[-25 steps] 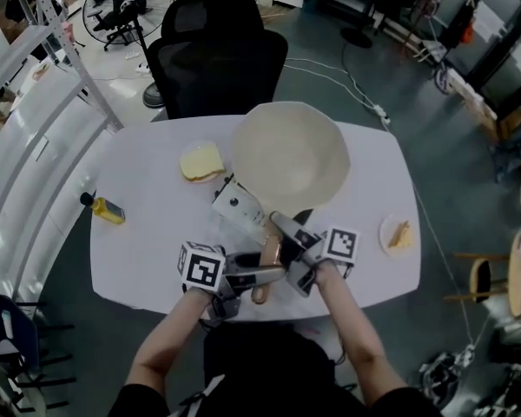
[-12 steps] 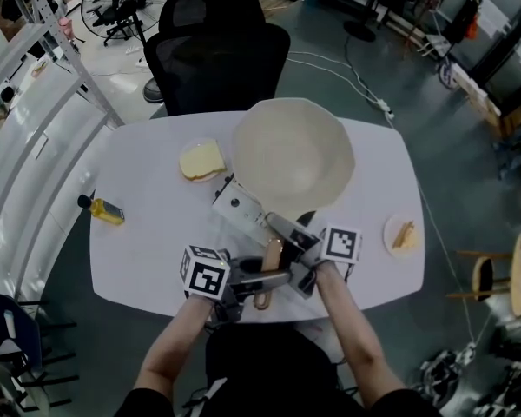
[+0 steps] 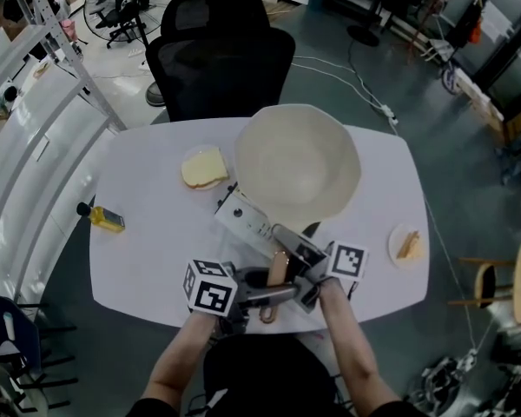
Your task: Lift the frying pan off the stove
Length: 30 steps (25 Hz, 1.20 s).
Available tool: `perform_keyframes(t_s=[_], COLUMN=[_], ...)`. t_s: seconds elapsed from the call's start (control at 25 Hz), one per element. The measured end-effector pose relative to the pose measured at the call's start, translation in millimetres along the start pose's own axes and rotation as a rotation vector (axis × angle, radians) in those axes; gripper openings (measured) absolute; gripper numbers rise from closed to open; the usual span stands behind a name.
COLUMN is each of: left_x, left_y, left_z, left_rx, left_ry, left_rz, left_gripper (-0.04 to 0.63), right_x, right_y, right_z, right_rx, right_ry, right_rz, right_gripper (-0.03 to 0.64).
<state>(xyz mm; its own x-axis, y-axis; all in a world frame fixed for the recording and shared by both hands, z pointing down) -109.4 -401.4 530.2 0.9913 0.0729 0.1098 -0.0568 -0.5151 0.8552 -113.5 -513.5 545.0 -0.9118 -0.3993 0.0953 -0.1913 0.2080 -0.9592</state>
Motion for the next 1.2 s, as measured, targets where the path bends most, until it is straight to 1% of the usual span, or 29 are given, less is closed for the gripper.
perform_keyframes(t_s=[0.28, 0.56, 0.92, 1.2], left_x=[-3, -6, -10, -11], left_y=[-7, -26, -57, -75], left_z=[4, 14, -4, -20], left_rx=[0.061, 0.082, 0.105, 0.117], left_ry=[0.008, -0.007, -0.021, -0.066], left_rz=[0.013, 0.026, 0.055, 0.101], left_gripper=[0.178, 0.179, 0.184, 0.184], right_x=[0, -1, -8, -11], right_y=[13, 39, 66, 81], right_z=[1, 9, -17, -39], right_rx=[-0.018, -0.078, -0.091, -0.119], right_ry=[-0.017, -0.007, 0.017, 0.085], right_rz=[-0.013, -0.003, 0.014, 0.024], right_gripper=[0.221, 0.222, 0.224, 0.224])
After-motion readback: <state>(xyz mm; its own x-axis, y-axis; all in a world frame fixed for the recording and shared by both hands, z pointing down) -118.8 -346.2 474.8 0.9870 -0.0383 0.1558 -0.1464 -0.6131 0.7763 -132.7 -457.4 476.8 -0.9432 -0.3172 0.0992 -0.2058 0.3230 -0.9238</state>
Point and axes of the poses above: the fingertips, and each gripper's own axes: x forward along the fingers, y to its left, z out of its top, the point moved 2 cm from there along -x, backward along the fingers, and after that the axes turned 7 degrees about y, right-handed, at the moved point
